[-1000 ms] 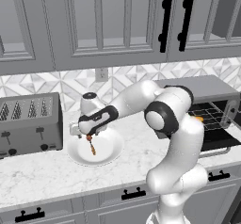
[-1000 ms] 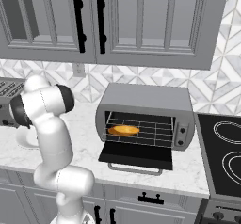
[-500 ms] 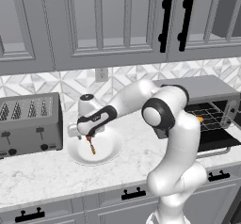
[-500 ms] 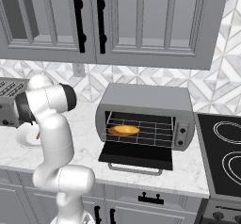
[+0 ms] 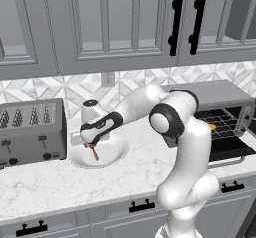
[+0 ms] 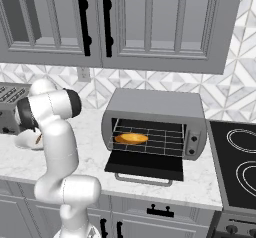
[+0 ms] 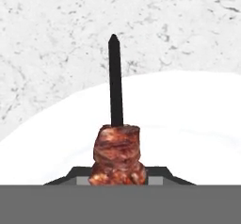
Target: Pick up the kebab skewer and baguette bread, and place them inside the toaster oven. Close the toaster oven door and start by setting the timer.
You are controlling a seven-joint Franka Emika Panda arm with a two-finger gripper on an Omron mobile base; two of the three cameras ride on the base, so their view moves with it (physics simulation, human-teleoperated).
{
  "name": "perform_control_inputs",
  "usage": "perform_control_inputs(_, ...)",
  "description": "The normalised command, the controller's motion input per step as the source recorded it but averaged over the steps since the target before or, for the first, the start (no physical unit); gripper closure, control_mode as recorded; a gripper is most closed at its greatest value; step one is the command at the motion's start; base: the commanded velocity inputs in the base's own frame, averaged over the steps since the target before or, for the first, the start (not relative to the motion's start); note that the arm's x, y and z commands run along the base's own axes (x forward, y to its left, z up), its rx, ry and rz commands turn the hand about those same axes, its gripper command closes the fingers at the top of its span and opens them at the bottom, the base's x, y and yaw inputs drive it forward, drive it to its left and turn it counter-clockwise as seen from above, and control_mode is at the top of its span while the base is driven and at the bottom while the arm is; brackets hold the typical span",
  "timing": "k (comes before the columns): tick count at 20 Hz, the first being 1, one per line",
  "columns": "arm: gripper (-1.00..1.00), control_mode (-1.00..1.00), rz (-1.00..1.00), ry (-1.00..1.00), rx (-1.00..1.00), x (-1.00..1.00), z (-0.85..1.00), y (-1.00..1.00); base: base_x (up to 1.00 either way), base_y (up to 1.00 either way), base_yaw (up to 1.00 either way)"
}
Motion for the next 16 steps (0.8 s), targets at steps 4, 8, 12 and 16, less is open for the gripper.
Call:
perform_control_inputs(4,1.00,-1.00,-0.02,0.00,0.00,0.00,0.45,-0.47,0.00,0.00,0.00)
perform_control_inputs(8,1.00,-1.00,-0.14,0.00,0.01,-0.01,0.79,-0.72,0.00,0.00,0.00)
perform_control_inputs(12,1.00,-1.00,-0.20,0.00,0.03,-0.16,0.72,-0.72,0.00,0.00,0.00)
perform_control_inputs(16,1.00,-1.00,-0.29,-0.03,0.00,-0.59,0.35,-0.40,0.00,0.00,0.00)
